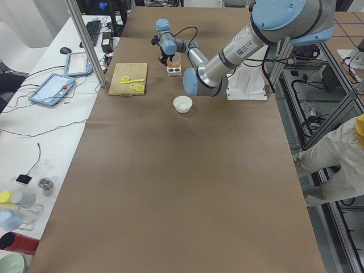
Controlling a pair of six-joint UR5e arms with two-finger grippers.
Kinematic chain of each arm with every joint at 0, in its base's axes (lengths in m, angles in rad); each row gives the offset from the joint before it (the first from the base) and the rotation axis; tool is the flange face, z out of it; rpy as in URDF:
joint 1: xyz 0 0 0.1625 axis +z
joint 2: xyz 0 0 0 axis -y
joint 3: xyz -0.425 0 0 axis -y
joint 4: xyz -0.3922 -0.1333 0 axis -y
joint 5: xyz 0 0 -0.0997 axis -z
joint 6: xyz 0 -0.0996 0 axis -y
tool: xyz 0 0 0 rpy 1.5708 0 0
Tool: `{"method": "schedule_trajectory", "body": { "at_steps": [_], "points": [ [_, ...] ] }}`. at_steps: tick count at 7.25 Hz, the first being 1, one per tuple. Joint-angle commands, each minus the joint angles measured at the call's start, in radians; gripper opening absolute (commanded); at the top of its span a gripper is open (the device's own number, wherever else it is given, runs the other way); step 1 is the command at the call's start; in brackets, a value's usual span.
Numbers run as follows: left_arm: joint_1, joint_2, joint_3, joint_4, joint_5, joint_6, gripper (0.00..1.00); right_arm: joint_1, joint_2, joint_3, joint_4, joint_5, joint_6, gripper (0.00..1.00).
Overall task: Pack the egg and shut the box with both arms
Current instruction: 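Lower the egg into the empty slot and open the left gripper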
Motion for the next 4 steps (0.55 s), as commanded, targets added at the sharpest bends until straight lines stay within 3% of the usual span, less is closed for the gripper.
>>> {"method": "schedule_trajectory", "body": {
  "at_steps": [1, 4],
  "points": [
    [0.025, -0.012, 0.044, -0.045, 0.036, 0.0, 0.15, 0.0, -0.001, -0.002, 0.0, 0.0, 0.0, 1.0],
    [0.072, -0.011, 0.054, -0.045, 0.091, -0.006, 0.15, -0.005, 0.002, -0.005, -0.002, -0.003, 0.0, 1.0]
  ]
}}
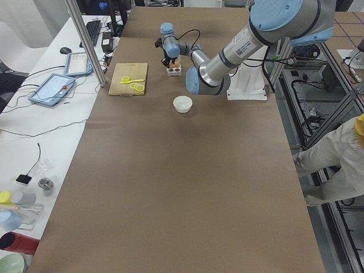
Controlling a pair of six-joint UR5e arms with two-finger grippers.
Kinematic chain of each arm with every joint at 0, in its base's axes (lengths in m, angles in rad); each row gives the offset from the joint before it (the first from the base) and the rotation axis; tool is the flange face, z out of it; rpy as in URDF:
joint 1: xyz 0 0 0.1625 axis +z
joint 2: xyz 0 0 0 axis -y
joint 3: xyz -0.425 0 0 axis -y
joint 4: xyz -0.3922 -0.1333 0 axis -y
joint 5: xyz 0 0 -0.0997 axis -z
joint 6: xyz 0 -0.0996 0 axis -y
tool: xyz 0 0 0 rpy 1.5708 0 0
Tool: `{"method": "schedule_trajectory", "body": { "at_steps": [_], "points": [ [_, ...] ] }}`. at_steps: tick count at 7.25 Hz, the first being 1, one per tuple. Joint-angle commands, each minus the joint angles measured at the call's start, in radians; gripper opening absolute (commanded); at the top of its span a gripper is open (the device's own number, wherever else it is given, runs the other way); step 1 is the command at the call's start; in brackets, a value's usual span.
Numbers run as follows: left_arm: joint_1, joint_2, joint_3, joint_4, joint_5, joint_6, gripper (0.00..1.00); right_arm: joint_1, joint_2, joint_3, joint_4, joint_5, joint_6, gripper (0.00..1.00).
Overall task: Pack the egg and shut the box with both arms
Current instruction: 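Lower the egg into the empty slot and open the left gripper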
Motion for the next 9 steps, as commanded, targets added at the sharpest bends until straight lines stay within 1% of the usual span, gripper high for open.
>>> {"method": "schedule_trajectory", "body": {
  "at_steps": [1, 2, 3, 4, 6, 7, 8, 9],
  "points": [
    [0.024, 0.0, 0.011, -0.001, 0.031, -0.004, 0.16, -0.003, 0.001, -0.001, 0.0, -0.008, 0.0, 1.0],
    [0.026, 0.0, 0.009, -0.001, 0.031, -0.004, 0.17, -0.003, 0.0, -0.001, 0.0, -0.008, 0.0, 1.0],
    [0.024, 0.0, 0.009, -0.013, 0.03, -0.009, 0.68, -0.003, -0.001, -0.001, -0.001, -0.008, 0.0, 1.0],
    [0.024, 0.0, 0.009, -0.027, 0.03, -0.015, 0.95, -0.005, -0.001, -0.001, 0.0, -0.008, 0.0, 1.0],
    [0.021, 0.0, 0.0, -0.038, 0.025, -0.07, 0.97, -0.008, 0.001, -0.003, 0.0, -0.008, 0.0, 1.0],
    [0.007, 0.0, -0.021, -0.033, 0.022, -0.087, 0.97, -0.008, 0.003, -0.001, -0.001, -0.008, 0.0, 1.0],
    [-0.034, 0.0, -0.029, -0.026, 0.004, -0.096, 0.97, -0.008, 0.006, 0.0, -0.001, -0.006, 0.0, 1.0],
    [-0.116, 0.002, -0.04, 0.015, -0.083, -0.095, 0.97, -0.015, 0.007, 0.0, 0.0, -0.006, 0.0, 1.0]
  ]
}}
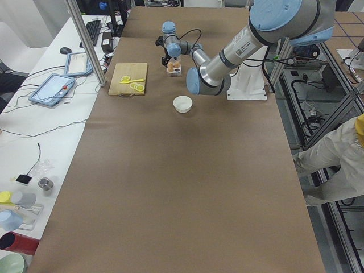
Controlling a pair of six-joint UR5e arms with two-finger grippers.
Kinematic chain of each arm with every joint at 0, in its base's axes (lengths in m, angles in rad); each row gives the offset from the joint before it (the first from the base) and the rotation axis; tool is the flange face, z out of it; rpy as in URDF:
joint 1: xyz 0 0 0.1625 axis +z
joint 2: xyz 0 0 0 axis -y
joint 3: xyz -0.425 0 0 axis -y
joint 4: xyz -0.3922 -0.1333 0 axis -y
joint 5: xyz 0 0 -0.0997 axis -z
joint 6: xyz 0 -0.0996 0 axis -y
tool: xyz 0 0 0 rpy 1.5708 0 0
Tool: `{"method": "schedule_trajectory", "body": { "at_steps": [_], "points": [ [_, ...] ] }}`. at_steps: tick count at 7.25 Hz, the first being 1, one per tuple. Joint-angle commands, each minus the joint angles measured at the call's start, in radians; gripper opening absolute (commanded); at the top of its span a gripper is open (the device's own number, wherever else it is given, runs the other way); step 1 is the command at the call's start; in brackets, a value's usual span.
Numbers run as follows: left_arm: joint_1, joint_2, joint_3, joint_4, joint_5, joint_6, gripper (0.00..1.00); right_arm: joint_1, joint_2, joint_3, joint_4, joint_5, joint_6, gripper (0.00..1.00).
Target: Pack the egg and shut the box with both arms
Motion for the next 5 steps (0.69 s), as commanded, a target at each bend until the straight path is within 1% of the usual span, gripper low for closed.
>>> {"method": "schedule_trajectory", "body": {
  "at_steps": [1, 2, 3, 4, 5],
  "points": [
    [-0.166, 0.004, -0.067, 0.127, -0.139, -0.006, 0.97, -0.009, 0.009, 0.004, 0.001, 0.005, 0.002, 1.0],
    [-0.254, 0.012, -0.124, 0.266, -0.217, 0.008, 0.97, -0.012, 0.034, 0.002, -0.002, 0.01, 0.002, 1.0],
    [-0.337, 0.088, -0.226, 0.322, -0.258, 0.011, 0.97, -0.018, 0.058, -0.004, -0.005, 0.01, 0.003, 0.98],
    [-0.432, 0.236, -0.344, 0.327, -0.34, 0.114, 0.97, -0.029, 0.081, -0.005, -0.005, 0.013, 0.006, 0.9],
    [-0.533, 0.4, -0.44, 0.33, -0.443, 0.214, 0.97, -0.055, 0.097, -0.005, -0.007, 0.03, 0.014, 0.76]
  ]
}}
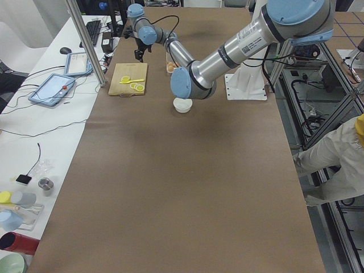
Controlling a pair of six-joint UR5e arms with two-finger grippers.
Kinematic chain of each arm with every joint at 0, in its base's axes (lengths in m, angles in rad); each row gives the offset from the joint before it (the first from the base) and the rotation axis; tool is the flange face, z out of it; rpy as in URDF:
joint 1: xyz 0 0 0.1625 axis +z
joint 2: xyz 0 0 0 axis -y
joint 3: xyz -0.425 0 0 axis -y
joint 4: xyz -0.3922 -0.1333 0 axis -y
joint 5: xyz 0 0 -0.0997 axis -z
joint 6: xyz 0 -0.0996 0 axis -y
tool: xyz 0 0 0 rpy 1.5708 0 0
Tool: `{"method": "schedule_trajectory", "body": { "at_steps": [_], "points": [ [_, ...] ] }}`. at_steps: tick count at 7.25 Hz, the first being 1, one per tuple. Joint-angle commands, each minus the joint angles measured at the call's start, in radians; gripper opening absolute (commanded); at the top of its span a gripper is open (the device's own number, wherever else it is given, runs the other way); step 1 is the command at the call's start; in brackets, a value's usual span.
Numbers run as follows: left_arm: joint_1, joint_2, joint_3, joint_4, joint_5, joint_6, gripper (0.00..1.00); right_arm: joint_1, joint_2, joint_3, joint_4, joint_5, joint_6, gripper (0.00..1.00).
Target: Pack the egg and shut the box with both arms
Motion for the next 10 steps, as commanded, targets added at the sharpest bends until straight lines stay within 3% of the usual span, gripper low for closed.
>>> {"method": "schedule_trajectory", "body": {
  "at_steps": [1, 3, 4, 6, 7, 9, 10],
  "points": [
    [-0.19, 0.279, -0.193, 0.017, -0.123, 0.119, 0.97, -0.044, 0.049, -0.004, -0.003, 0.033, 0.018, 0.65],
    [-0.299, 0.514, -0.343, 0.018, -0.124, 0.229, 0.97, -0.104, 0.112, -0.021, -0.035, 0.05, 0.018, 0.49],
    [-0.347, 0.605, -0.387, 0.021, -0.124, 0.268, 0.97, -0.127, 0.161, -0.029, -0.076, 0.054, 0.019, 0.45],
    [-0.459, 0.758, -0.413, 0.055, -0.125, 0.456, 0.97, -0.196, 0.262, -0.047, -0.155, 0.103, 0.074, 0.24],
    [-0.526, 0.77, -0.427, 0.149, -0.125, 0.572, 0.97, -0.228, 0.276, -0.049, -0.148, 0.197, 0.114, 0.05],
    [-0.605, 0.767, -0.465, 0.303, -0.122, 0.69, 0.97, -0.279, 0.305, -0.099, -0.144, 0.287, 0.125, 0.0],
    [-0.622, 0.773, -0.476, 0.313, -0.117, 0.698, 0.97, -0.308, 0.331, -0.154, -0.135, 0.331, 0.124, 0.0]
  ]
}}
